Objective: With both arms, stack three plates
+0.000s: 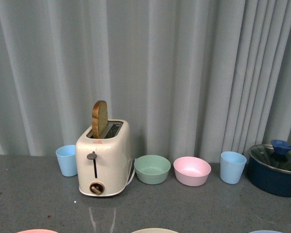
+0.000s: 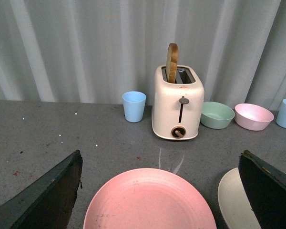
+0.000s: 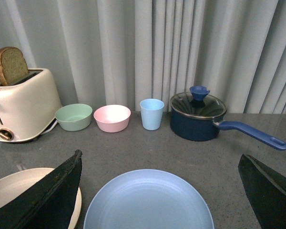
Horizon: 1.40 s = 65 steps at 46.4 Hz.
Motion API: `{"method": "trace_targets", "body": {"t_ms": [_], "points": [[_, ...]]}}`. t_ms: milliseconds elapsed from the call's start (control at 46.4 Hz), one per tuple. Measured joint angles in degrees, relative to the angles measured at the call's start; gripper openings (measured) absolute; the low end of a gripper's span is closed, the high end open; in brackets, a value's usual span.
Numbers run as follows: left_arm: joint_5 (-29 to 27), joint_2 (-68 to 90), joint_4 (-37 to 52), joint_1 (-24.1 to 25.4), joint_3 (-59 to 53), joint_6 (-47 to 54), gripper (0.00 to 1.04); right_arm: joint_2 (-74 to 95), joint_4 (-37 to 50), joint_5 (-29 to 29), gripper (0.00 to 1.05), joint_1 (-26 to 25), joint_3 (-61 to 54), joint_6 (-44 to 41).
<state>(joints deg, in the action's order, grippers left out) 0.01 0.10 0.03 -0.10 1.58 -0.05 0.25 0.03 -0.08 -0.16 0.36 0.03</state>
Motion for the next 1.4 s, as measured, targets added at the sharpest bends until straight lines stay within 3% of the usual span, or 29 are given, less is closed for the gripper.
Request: {"method": "trace_targets", "body": {"t_ms": [1164,1207,1293,1401], "points": [[0.0,0.0,0.0,0.0,0.0,0.0,0.98,0.0,0.0,0.0,0.97,0.0,0.0,-0.02],[3.17,1.57,-2.91,1.09,0.87,0.52,0.98,0.0,0.0,0.0,0.97,0.0,0.0,0.0],[15.96,11.74,-18.71,4.2,7.32,2.49,0.98,0.0,0.0,-0.15,0.97,0.0,0.0,-0.04],[19.08,20.87,-18.56,3.67,9.88,4.09,0.98,0.0,0.0,0.02,0.97,0.04,0.0,-0.02]]}}
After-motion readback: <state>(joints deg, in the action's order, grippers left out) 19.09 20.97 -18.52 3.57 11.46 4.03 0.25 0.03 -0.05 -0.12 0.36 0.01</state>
